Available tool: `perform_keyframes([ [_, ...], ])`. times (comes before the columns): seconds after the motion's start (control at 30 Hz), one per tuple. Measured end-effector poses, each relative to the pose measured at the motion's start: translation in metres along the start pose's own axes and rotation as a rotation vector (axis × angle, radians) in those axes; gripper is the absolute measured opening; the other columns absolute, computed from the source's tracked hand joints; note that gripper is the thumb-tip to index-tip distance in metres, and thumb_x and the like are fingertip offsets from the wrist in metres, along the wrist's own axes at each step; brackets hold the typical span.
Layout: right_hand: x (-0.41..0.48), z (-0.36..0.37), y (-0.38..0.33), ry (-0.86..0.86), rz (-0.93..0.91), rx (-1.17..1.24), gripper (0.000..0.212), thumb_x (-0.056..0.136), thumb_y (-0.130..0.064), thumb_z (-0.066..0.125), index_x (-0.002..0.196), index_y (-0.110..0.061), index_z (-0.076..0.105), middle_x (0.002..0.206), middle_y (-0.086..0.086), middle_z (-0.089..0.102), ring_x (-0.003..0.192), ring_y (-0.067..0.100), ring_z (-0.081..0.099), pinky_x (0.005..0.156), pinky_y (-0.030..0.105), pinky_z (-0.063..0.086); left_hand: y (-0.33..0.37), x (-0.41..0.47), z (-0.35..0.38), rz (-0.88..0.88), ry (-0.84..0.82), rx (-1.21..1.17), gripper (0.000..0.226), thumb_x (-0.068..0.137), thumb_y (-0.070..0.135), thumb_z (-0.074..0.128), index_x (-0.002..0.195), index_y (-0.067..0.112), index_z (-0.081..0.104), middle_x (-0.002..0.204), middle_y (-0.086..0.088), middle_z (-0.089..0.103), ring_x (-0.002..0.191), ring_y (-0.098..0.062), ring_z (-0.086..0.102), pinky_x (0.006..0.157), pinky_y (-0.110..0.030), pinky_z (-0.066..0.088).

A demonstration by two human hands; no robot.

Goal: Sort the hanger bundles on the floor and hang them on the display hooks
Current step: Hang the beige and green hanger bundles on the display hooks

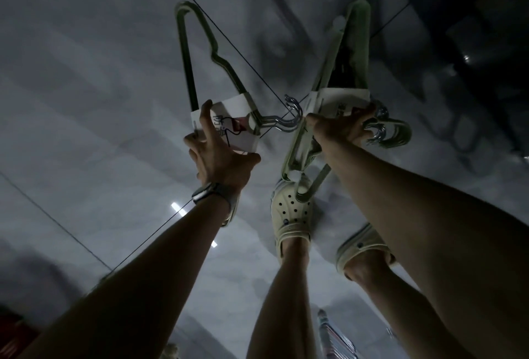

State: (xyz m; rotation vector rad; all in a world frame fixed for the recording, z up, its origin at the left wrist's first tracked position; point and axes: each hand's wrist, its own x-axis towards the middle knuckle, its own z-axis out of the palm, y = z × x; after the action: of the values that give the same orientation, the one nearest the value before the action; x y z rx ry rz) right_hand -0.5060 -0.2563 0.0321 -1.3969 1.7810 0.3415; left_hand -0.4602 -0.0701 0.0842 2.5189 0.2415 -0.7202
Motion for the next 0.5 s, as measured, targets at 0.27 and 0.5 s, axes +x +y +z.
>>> perform_keyframes([
  [0.27,-0.056,-0.099,0.014,0.01,-0.172,-0.089,0.13,0.065,-0.04,0.097,0.161,-0.024,0.012,0.16,0.009,0.04,0.139,0.033,0.037,0.1,0.041,0.039,0.06,-0.054,-0.047,0.05,-0.047,-0.036,0.126,0.055,0.018,0.092,0.152,0.047,0.018,0.135,-0.011,0.033,0.119,-0.034,0.043,0.068,-0.027,0.039],
  [0.5,-0.153,-0.207,0.0,0.041,-0.266,-0.104,0.132,0.056,-0.033,0.094,0.158,-0.033,0.012,0.141,0.019,0.043,0.104,0.024,0.043,0.085,0.043,0.05,0.141,-0.122,-0.122,0.133,-0.064,-0.093,0.124,0.056,0.024,0.092,0.151,0.048,0.016,0.136,-0.014,0.036,0.117,-0.038,0.048,0.071,-0.03,0.049],
])
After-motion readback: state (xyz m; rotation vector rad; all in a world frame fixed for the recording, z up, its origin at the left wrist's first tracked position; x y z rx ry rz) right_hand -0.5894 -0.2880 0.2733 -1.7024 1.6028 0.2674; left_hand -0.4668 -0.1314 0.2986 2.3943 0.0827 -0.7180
